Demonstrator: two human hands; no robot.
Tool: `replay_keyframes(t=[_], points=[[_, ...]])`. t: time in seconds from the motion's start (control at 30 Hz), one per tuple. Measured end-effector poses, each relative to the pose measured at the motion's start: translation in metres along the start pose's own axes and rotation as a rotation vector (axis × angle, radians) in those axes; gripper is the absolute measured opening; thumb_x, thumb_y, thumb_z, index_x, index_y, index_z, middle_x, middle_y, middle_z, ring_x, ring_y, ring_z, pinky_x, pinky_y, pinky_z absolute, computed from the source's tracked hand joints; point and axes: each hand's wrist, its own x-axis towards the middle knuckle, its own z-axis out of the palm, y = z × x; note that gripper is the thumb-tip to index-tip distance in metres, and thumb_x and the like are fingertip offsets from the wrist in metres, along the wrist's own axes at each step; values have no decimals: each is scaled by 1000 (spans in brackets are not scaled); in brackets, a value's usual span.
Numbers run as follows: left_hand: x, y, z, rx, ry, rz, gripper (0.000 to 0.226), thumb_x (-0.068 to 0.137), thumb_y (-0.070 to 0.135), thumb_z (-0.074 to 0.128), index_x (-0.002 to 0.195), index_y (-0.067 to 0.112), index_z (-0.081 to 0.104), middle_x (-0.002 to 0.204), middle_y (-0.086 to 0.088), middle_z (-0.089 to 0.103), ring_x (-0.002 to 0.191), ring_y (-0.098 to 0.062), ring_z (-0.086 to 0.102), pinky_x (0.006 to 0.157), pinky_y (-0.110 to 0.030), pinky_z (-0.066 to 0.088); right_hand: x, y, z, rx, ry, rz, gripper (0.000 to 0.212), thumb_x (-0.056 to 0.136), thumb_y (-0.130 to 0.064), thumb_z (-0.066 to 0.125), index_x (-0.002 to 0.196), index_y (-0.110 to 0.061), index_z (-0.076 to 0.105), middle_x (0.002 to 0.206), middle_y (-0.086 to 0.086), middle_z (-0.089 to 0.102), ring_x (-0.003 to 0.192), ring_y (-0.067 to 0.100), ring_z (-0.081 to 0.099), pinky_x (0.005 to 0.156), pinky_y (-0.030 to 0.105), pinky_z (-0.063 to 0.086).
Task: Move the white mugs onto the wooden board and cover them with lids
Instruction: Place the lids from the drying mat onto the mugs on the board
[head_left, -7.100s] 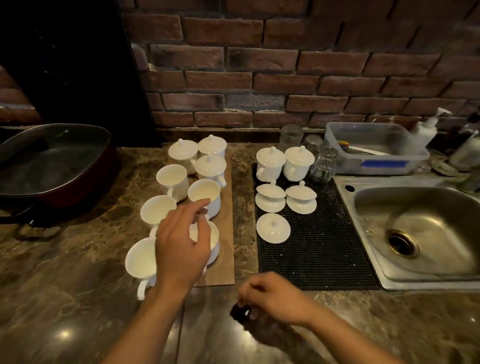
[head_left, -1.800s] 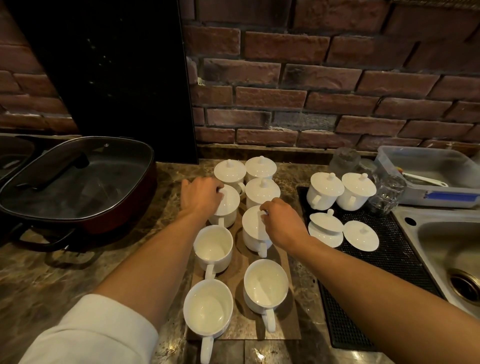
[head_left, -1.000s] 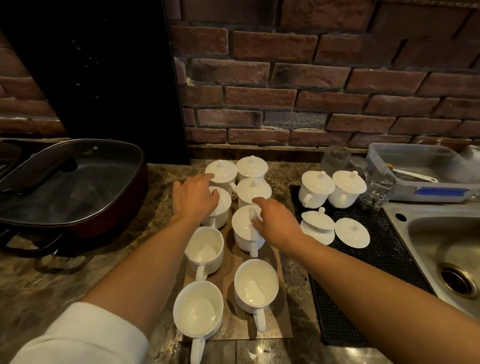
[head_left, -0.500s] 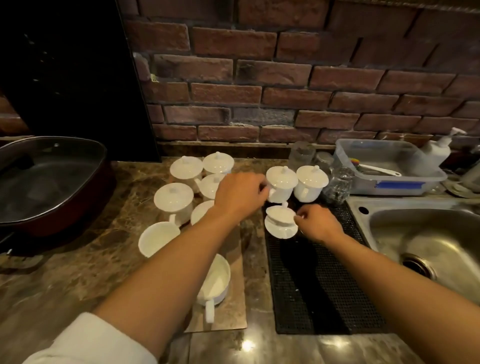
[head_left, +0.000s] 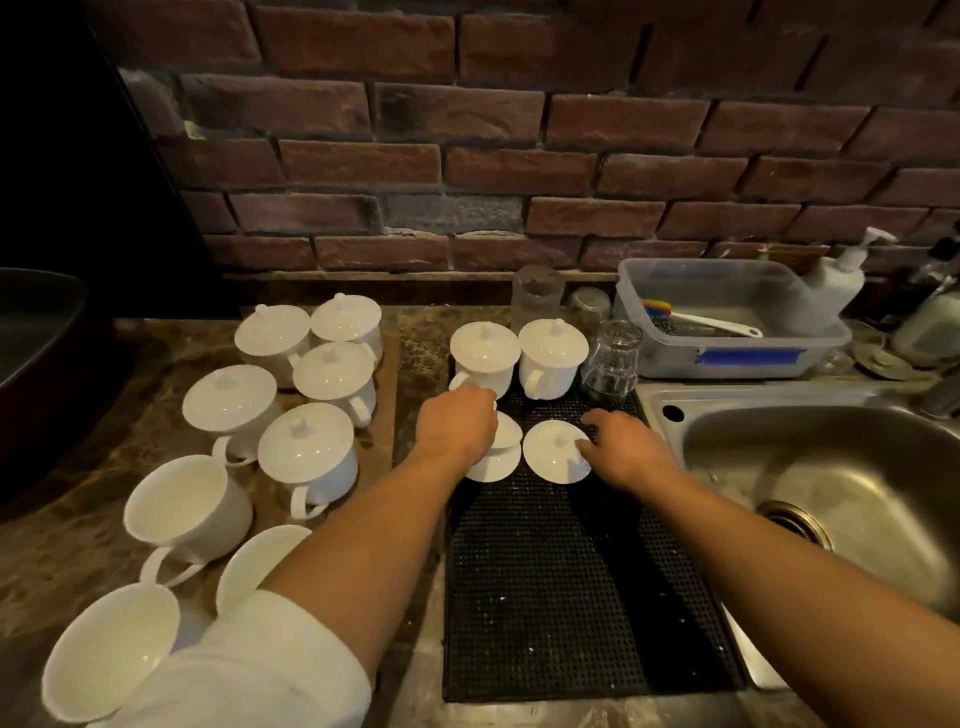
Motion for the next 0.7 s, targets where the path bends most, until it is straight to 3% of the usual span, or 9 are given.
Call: replay_keyframes(t=[0.27,0.4,0.7], points=[[16,17,14,113,-76,-45,31,94,14,45,124,14,53,122,-12,56,101,-30,61,72,-37,46,17,-2,17,-10,-17,-110,43,94,-34,50,135,-22,48,130,12,54,116,32,55,92,41,45],[20,20,13,117,-70,-63,23,91,8,49,112,11,59,115,-11,62,98,-29,62,67,-35,41,20,-2,21,15,-11,-133,39,94,-34,51,131,-21,54,129,10,56,114,31,57,93,41,46],[20,22,14,105,-10,-38,26,90,2,49,110,12,60,111,-10,63,97,-28,63,73,-37,48,24,0,28,-20,7,-136,39,93,-34,50,130,-20,54,131,8,55,114,31,56,93,37,41]])
